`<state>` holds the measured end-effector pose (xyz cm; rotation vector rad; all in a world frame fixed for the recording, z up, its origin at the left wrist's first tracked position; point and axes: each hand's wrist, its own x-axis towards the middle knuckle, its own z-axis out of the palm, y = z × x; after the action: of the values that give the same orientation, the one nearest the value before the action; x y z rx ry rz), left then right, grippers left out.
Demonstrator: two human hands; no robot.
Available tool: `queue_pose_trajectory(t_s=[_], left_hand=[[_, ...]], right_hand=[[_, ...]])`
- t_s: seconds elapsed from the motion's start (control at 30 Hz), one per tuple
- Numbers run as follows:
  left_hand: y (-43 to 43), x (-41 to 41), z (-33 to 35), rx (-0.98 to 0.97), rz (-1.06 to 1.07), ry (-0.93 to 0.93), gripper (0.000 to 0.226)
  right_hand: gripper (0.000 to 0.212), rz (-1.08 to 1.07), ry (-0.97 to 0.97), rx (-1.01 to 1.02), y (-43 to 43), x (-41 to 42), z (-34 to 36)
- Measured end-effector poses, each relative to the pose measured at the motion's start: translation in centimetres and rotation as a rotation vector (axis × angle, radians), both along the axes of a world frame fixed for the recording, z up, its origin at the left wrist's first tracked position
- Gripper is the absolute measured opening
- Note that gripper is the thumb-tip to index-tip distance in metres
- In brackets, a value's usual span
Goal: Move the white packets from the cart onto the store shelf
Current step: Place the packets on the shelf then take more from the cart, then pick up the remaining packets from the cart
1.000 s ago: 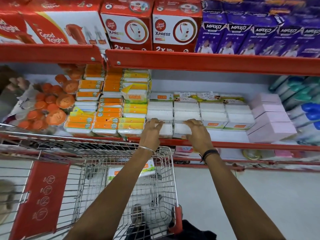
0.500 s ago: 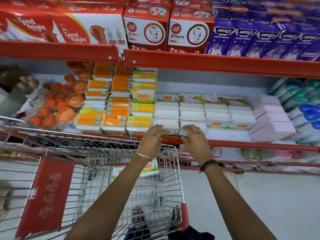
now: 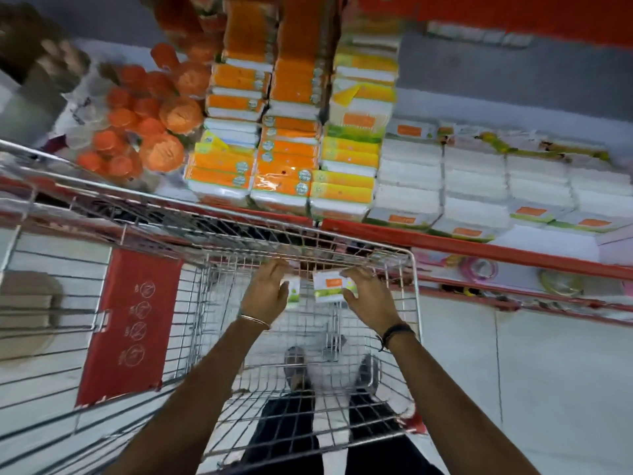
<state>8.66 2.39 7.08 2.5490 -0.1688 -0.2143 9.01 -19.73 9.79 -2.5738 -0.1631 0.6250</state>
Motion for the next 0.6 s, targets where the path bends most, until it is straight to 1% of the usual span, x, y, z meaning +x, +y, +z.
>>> queue_pose_trajectory(t_s=[0.13, 0.23, 0.33, 0.47, 0.53, 0.6], left_hand=[[1.9, 0.5, -4.0, 0.102, 0.012, 0.263, 0.050], [2.8, 1.1, -7.3, 0.164, 0.001, 0.413, 0.062], [3.1, 1.9, -10.1, 0.219, -0.065, 0.484, 0.073], [2.8, 2.8, -12.8, 0.315, -0.162, 0.533, 0.090], [2.6, 3.2, -13.7, 0.365, -0.189, 0.574, 0.093], [2.3, 3.6, -14.2, 0.406, -0.193, 0.573, 0.090]], right_hand=[[0.051, 0.081, 0.131, -0.094, 1.0, 1.4, -5.1], [0.061, 0.191, 0.181, -0.170, 1.5, 2.6, -8.8], [0.068, 0.306, 0.171, -0.283, 2.2, 3.5, -11.7], [0.069, 0.312, 0.148, -0.411, 2.8, 3.7, -14.2], [0.067, 0.311, 0.131, -0.460, 3.2, 3.6, -15.1], [0.067, 0.293, 0.084, -0.502, 3.5, 3.4, -15.7]])
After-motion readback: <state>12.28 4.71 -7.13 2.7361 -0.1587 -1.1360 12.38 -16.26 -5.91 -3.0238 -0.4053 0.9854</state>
